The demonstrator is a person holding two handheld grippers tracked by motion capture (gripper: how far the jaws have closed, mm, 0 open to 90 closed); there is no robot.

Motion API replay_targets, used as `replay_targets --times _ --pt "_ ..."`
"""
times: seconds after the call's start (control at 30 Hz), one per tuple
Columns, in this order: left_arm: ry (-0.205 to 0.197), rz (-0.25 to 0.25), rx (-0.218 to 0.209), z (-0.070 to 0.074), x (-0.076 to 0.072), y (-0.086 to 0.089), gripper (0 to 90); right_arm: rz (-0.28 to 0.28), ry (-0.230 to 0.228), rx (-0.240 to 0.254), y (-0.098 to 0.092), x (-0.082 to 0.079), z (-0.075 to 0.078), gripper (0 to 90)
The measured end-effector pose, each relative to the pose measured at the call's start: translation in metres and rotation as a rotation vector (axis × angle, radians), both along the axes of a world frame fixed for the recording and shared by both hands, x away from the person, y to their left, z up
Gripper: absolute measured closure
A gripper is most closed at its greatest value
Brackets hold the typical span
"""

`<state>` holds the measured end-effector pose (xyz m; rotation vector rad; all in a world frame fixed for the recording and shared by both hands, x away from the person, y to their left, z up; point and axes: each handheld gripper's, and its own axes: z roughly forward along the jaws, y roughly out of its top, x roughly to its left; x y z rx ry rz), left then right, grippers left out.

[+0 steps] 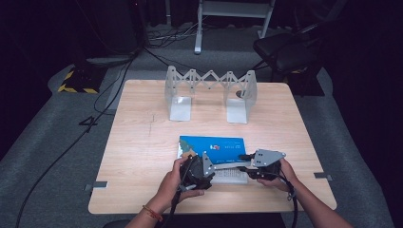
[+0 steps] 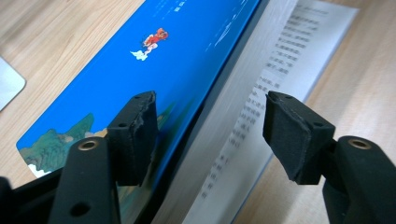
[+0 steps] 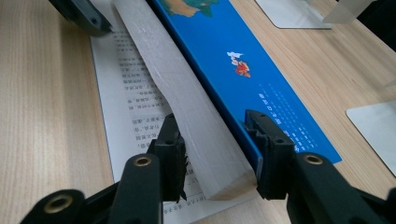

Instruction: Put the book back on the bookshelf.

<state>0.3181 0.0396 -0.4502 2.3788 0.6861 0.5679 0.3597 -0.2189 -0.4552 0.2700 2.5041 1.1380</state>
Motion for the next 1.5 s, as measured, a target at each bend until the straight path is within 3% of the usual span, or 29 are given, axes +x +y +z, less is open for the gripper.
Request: replay_targets --times 0.13,0.17,0.27,0.3,0.4,0.57,0.73,0.87,0.97,1.07,1.17,1.37,1.5 --pt "-0.037 0.026 0.019 -0.006 0.005 0.003 41.8 0.008 -0.003 -0.005 0.008 -0.005 0.001 62.4" --pt "-0.036 0.015 0.011 -0.007 0.006 0.006 51.4 0.014 -0.007 -0.011 0.01 -0.006 0.001 62.6" --pt "-0.06 -0.04 0.017 -0.007 0.007 0.013 57.0 0.02 -0.018 0.002 0.011 -0.006 0.001 61.9" --pt "-0.048 -0.053 0.005 -0.007 0.009 0.016 58.2 0.03 -0.022 0.015 0.011 -0.006 0.001 60.6" --pt "-0.04 -0.102 -0.019 -0.009 0.012 0.023 60.0 0.061 -0.007 0.065 0.007 0.0 -0.002 54.3" --pt "-0.039 -0.126 -0.041 -0.008 0.014 0.027 61.1 0.085 -0.006 0.106 -0.002 0.007 -0.009 59.8" --pt "-0.041 -0.087 -0.051 -0.006 0.012 0.025 56.0 0.064 -0.018 0.058 0.006 0.001 -0.001 63.3" --pt "-0.049 -0.064 -0.016 -0.008 0.009 0.015 43.1 0.056 -0.02 0.042 0.015 -0.005 0.003 65.1" --pt "-0.05 -0.084 -0.031 -0.007 0.006 0.009 39.6 0.046 -0.025 0.024 0.022 -0.01 0.007 66.2" --pt "-0.066 -0.066 -0.033 -0.006 0.007 0.009 42.9 0.037 -0.03 0.016 0.027 -0.012 0.01 66.4" --pt "-0.071 -0.061 -0.042 -0.007 0.009 0.011 52.5 0.026 -0.026 0.008 0.029 -0.014 0.011 66.4" --pt "-0.088 -0.115 -0.058 -0.009 0.01 0.018 59.7 0.019 -0.029 0.009 0.031 -0.016 0.012 64.6" --pt "-0.069 -0.112 -0.135 -0.012 0.013 0.026 63.8 0.009 0.024 0.106 0.024 -0.011 0.015 51.1"
